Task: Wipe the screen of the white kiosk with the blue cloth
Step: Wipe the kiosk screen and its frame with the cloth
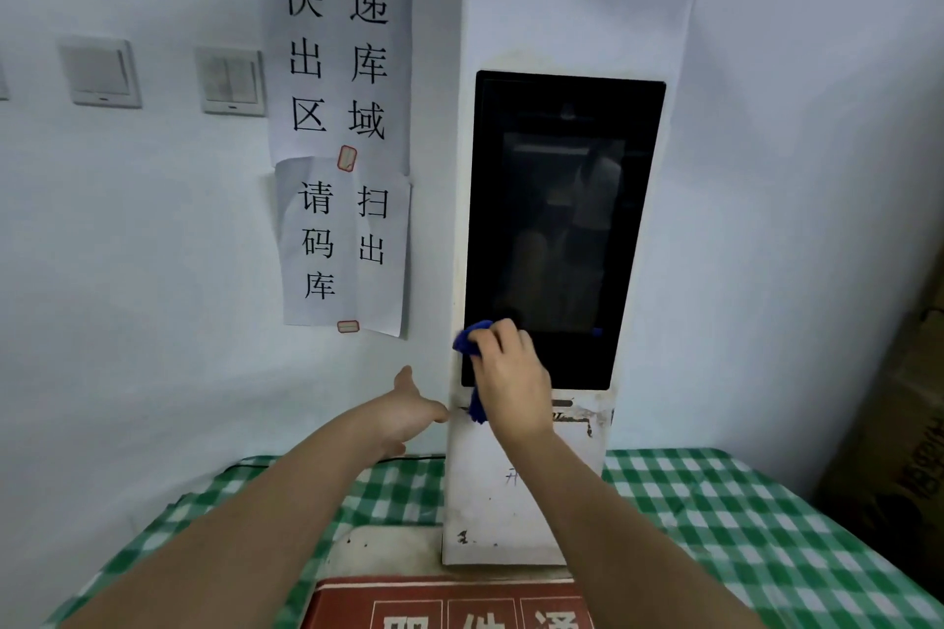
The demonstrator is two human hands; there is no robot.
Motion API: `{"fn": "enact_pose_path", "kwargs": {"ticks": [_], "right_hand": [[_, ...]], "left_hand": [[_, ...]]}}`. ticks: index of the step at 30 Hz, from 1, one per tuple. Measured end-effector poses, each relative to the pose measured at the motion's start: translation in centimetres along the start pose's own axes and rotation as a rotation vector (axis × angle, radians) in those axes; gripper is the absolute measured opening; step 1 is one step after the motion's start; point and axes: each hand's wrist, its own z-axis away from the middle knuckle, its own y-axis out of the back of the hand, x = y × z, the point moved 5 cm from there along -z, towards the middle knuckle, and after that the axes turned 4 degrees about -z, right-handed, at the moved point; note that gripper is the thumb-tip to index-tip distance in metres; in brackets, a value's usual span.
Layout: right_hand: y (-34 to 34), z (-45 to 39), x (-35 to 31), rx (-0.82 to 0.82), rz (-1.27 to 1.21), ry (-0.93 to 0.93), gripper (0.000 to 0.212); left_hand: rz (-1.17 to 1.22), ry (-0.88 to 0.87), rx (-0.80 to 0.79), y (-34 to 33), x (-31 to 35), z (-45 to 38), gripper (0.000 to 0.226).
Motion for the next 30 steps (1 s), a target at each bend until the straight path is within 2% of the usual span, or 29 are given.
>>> {"fn": "enact_pose_path", "kwargs": {"ticks": [3, 6, 9, 13, 15, 19, 23, 28, 30], "right_hand": [[-0.2, -0.6, -1.4, -0.078, 0.036, 0.077, 0.054], [0.0, -0.7, -2.9, -0.150, 0.114, 0.302, 0.062], [-0.2, -0.7, -3.6, -0.185, 0.245, 0.509, 0.052], [-0.2, 0.3, -1.6, -0.203, 0.329, 0.602, 0.039], [0.5, 1.0, 0.1, -0.212, 0.343, 0.580, 0.041], [2.1, 1.5, 4.1, -0.218, 0.367, 0.433, 0.064], [4.1, 1.8, 7.5, -0.201, 0.387, 0.256, 0.056], [6.1, 2.3, 11.1, -0.189, 0.397, 0.019, 0.066], [6.8, 2.6, 12.1, -0.216, 0.371, -0.077, 0.062]], "left_hand": [[-0.002, 0.005, 0.005, 0.5, -0.2, 0.0, 0.086], [-0.023, 0.006, 0.018, 0.8, -0.2, 0.1, 0.085], [-0.053, 0.009, 0.019, 0.7, 0.0, 0.4, 0.084], [-0.041, 0.007, 0.002, 0.2, 0.2, 0.7, 0.084], [-0.029, 0.001, -0.006, 0.0, 0.3, 0.7, 0.084], [-0.034, -0.013, -0.033, -0.8, 0.9, 0.9, 0.084], [-0.032, -0.026, -0.045, -1.6, 1.5, 1.2, 0.084], [-0.041, -0.038, -0.073, -2.5, 1.8, 1.6, 0.082], [-0.056, -0.037, -0.077, -3.0, 2.1, 1.9, 0.079]]}}
